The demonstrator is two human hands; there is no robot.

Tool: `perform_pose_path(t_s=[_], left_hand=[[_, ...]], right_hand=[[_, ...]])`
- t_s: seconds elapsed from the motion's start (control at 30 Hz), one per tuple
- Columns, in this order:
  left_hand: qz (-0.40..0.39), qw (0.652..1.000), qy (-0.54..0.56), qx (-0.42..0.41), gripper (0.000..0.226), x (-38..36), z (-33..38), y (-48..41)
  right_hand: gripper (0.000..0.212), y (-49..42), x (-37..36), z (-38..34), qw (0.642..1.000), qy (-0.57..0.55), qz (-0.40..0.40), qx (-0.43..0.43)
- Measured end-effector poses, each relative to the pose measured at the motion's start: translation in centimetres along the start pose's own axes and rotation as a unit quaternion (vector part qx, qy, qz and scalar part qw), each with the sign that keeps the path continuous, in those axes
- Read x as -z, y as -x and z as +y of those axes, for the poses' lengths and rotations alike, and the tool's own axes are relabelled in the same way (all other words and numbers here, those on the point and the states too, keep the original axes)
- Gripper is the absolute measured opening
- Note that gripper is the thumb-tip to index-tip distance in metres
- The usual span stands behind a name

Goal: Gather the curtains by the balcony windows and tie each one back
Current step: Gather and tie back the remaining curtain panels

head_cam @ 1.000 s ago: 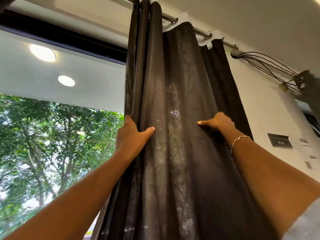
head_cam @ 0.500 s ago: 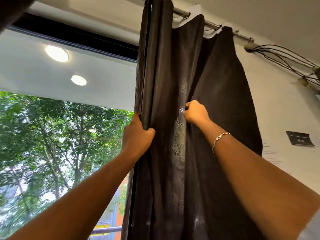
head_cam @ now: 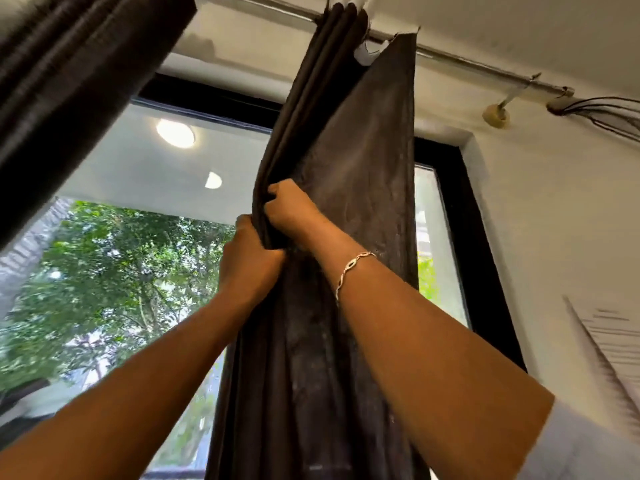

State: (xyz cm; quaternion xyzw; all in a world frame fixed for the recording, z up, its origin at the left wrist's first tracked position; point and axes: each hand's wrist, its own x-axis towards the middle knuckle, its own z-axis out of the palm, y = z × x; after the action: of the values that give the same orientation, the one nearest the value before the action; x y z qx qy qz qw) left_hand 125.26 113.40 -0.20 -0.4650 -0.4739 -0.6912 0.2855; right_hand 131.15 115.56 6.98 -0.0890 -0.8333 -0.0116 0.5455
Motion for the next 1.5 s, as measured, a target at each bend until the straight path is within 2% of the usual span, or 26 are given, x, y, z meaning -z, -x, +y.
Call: perform_pose_path(t_s=[0.17,0.27,0.43,0.53,0.6,0.73,0.83,0.97,1.03,1.1,1.17,1.23,1.3,1.5], left_hand=[[-0.020,1.000,-0.018,0.000,0.037,1.2,-1.3,-0.3],[-0.032,0.999,-0.016,-0.004,0.036,0.4,-1.7,0.0],[-0.032,0.999,-0.020,-0.007,0.044,-1.6,-1.1,0.8],[-0.027,0.999,-0.022,-0.012,0.047,-2.0,-1.1,0.8],[-0.029,0.999,-0.025,-0.010,0.047,-2.9,-0.7,1.2],[-0.027,0.999,-0.038,-0.009,0.048,-3.5,-0.3,1.7],[-0.029,0.999,-0.042,-0.005,0.051,-3.5,-0.2,1.8],[-0.041,0.998,-0.046,-0.008,0.052,-3.3,-0.2,2.2],[-0.043,0.998,-0.043,-0.012,0.051,-3.3,-0.3,2.3],[-0.042,0.998,-0.045,-0.016,0.049,-3.1,-0.5,2.3],[-0.042,0.998,-0.043,-0.018,0.046,-2.8,-0.8,2.1],[-0.042,0.998,-0.040,-0.014,0.044,-2.3,-1.2,1.9],[-0.038,0.998,-0.038,-0.011,0.044,-1.5,-1.7,1.6],[-0.048,0.998,-0.038,-0.012,0.045,2.4,-2.2,0.6]], right_hand=[[0.016,0.5,-1.4,0.4,1.000,-0.002,0.016,-0.015],[0.017,1.4,-0.6,2.2,0.998,0.043,0.042,-0.027],[0.038,2.7,3.0,6.0,0.968,0.173,0.178,-0.030],[0.040,3.2,6.0,8.1,0.947,0.185,0.255,-0.060],[0.044,3.5,8.5,10.6,0.941,0.162,0.275,-0.107],[0.066,4.4,11.3,14.7,0.953,-0.062,0.207,-0.214],[0.056,5.4,11.1,16.1,0.940,-0.203,0.115,-0.248],[0.052,5.4,9.7,15.6,0.938,-0.262,0.009,-0.228],[0.055,4.8,8.9,14.5,0.937,-0.267,-0.008,-0.225],[0.040,4.0,7.8,13.3,0.933,-0.284,-0.007,-0.223],[0.024,3.5,6.4,11.8,0.942,-0.252,0.011,-0.220],[0.030,2.5,4.9,10.8,0.978,-0.079,0.050,-0.185],[0.035,1.9,3.2,8.8,0.984,0.048,0.091,-0.148],[0.036,-0.8,-0.7,1.1,0.993,0.031,0.087,-0.072]])
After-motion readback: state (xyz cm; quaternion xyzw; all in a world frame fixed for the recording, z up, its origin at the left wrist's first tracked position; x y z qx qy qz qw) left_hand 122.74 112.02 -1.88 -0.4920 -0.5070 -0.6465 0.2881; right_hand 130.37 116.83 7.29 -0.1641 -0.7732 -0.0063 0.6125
